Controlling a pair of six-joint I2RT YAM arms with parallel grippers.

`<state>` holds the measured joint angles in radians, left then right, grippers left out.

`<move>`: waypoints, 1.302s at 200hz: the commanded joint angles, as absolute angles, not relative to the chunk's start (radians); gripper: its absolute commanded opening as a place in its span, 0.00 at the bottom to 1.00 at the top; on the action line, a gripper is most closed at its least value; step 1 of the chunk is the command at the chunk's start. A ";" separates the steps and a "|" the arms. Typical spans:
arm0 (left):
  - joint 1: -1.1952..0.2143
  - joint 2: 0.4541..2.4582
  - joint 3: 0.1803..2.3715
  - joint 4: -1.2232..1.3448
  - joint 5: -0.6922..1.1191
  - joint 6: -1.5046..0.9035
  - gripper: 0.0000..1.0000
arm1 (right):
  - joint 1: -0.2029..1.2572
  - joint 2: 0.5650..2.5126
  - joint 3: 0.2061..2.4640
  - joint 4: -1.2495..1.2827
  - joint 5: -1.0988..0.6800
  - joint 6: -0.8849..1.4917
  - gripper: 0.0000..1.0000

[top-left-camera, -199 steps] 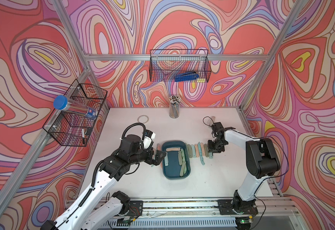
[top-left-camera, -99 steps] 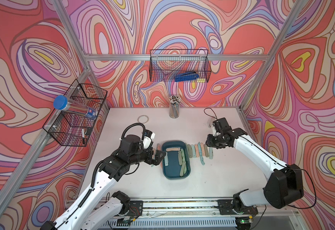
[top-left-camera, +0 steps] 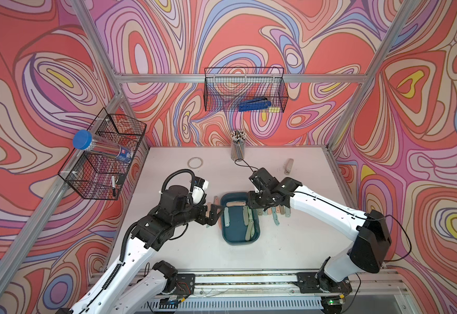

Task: Take the fruit knife out of the storage box
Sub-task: Pick up the fruit knife from the storage box.

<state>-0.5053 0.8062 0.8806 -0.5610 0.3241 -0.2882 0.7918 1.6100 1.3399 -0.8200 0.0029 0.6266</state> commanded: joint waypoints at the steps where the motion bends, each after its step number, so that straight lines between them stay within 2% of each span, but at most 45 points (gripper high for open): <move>1: -0.511 0.782 0.871 -0.554 0.304 -0.279 1.00 | 0.848 1.689 1.378 -0.805 0.011 0.674 0.48; 44: -0.512 0.782 0.871 -0.551 0.310 -0.281 1.00 | 0.911 1.856 1.430 -0.726 -0.029 0.704 0.48; 113: -0.511 0.782 0.871 -0.552 0.309 -0.279 1.00 | 0.912 2.040 1.508 -0.664 -0.077 0.711 0.48; 221: -0.511 0.788 0.872 -0.554 0.304 -0.278 1.00 | 0.912 2.187 1.607 -0.761 -0.019 0.699 0.47; 260: -0.511 0.793 0.874 -0.554 0.305 -0.278 1.00 | 0.912 2.203 1.638 -0.859 0.067 0.721 0.44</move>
<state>-0.5053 0.7879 0.8806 -0.5610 0.3126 -0.2882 0.9123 2.1563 1.6279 -0.7650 -0.0322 0.7025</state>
